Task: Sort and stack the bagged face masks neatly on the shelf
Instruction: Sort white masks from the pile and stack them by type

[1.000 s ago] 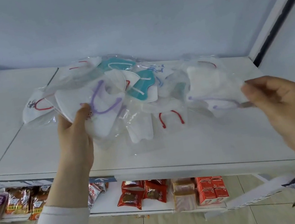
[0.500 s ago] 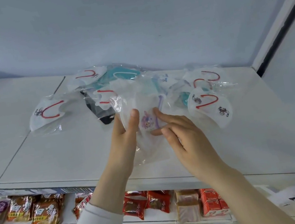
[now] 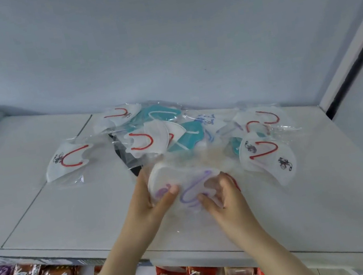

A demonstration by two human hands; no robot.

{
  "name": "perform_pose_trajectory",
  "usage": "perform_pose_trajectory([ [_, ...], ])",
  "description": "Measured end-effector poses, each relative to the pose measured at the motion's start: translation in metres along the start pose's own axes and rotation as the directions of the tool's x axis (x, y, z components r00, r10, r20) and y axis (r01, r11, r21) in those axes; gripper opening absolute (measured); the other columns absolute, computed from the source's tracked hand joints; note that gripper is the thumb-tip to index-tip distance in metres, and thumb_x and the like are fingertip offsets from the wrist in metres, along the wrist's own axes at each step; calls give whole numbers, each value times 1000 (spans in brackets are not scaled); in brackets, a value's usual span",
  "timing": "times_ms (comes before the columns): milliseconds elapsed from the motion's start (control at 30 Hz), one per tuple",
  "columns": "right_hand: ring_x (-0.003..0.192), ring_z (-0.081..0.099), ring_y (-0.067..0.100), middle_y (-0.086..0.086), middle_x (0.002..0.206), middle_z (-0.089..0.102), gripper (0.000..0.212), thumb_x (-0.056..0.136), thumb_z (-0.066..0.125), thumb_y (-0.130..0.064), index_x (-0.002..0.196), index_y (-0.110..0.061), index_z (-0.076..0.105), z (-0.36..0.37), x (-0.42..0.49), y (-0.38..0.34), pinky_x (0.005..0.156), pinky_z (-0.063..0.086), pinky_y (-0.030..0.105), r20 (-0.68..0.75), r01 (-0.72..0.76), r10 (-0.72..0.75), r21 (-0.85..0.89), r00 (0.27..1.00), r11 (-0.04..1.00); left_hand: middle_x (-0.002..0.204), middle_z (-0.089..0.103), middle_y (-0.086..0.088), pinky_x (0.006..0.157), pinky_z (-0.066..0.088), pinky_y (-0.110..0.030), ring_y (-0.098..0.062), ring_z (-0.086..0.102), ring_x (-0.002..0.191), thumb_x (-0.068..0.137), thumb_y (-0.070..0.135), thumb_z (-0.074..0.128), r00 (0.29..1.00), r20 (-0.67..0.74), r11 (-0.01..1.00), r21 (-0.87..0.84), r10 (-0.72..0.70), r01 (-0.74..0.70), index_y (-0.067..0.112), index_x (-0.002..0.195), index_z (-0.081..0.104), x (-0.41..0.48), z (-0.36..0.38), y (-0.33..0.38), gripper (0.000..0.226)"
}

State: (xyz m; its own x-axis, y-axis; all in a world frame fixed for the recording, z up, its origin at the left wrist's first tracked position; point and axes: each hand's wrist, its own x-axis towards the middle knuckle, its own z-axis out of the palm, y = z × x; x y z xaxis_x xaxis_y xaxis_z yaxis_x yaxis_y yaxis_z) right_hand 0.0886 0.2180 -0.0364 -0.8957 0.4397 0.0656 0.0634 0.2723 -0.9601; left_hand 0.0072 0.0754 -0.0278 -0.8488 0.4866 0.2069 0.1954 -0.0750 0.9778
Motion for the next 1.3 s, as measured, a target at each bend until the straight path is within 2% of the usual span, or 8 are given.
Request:
perform_pose_trajectory([
  [100, 84, 51, -24, -19, 89, 53, 26, 86, 63, -8, 97, -26, 49, 2, 3, -1, 77, 39, 0, -26, 22, -22, -3, 999, 1000, 106, 68, 2, 80, 52, -20, -11, 66, 98, 82, 30, 69, 999, -53, 1000, -7, 1, -1, 41, 111, 55, -1, 5, -3, 34],
  [267, 80, 56, -18, -20, 92, 58, 31, 84, 65, -8, 89, -35, 51, 3, 9, -10, 74, 44, 4, 9, 49, -49, 25, 999, 998, 86, 72, 6, 70, 54, -24, -10, 68, 80, 76, 25, 63, 987, -161, 1000, 6, -16, 17, 25, 97, 62, 1, 2, 2, 20],
  [433, 78, 68, 13, 3, 85, 71, 16, 84, 64, -16, 100, -14, 60, 12, 3, -22, 73, 54, 23, 188, -12, -19, 160, 982, 987, 85, 73, 0, 70, 57, -27, -16, 69, 80, 75, 17, 72, 954, -271, 968, -242, -131, 64, 16, 101, 62, -10, -15, 21, 28],
  [567, 64, 67, 12, 0, 72, 71, 2, 86, 61, -13, 86, -12, 63, 30, -7, -31, 60, 53, 19, 289, -81, 15, 218, 957, 973, 78, 74, 4, 67, 59, -26, -14, 70, 74, 71, 24, 60, 918, -295, 934, -316, -266, 169, 17, 101, 59, -37, -37, 24, 32],
  [833, 60, 66, 8, 1, 72, 71, 11, 88, 61, -16, 91, -6, 62, 95, -43, -25, 57, 50, 14, 571, -222, 105, 139, 814, 965, 66, 66, 4, 52, 50, -17, -7, 62, 56, 78, 19, 57, 744, -604, 950, -282, -285, 135, 8, 92, 60, -113, -92, 11, 17],
  [1033, 86, 68, 11, -2, 95, 70, 25, 80, 57, -40, 99, -24, 61, 165, -85, -23, 67, 53, 20, 741, -315, 169, 61, 651, 947, 75, 65, -1, 63, 52, -27, -14, 62, 67, 77, 22, 63, 599, -727, 938, -318, -336, 140, 1, 101, 55, -188, -146, 2, 33],
  [1133, 73, 68, 21, 14, 87, 65, 20, 83, 56, -31, 86, -12, 59, 216, -109, -21, 56, 53, 24, 767, -376, 198, 60, 610, 924, 84, 56, -12, 71, 44, -34, -22, 55, 77, 76, 23, 71, 534, -766, 931, -339, -357, 135, 4, 105, 53, -229, -180, -6, 39],
  [1300, 58, 63, 12, 6, 75, 61, 13, 91, 55, -19, 80, -12, 59, 316, -160, 2, 49, 50, 21, 781, -430, 319, -73, 536, 900, 72, 64, -1, 60, 49, -22, -11, 61, 63, 87, 12, 61, 436, -750, 867, -454, -497, 207, 9, 86, 51, -310, -254, -38, 11],
])
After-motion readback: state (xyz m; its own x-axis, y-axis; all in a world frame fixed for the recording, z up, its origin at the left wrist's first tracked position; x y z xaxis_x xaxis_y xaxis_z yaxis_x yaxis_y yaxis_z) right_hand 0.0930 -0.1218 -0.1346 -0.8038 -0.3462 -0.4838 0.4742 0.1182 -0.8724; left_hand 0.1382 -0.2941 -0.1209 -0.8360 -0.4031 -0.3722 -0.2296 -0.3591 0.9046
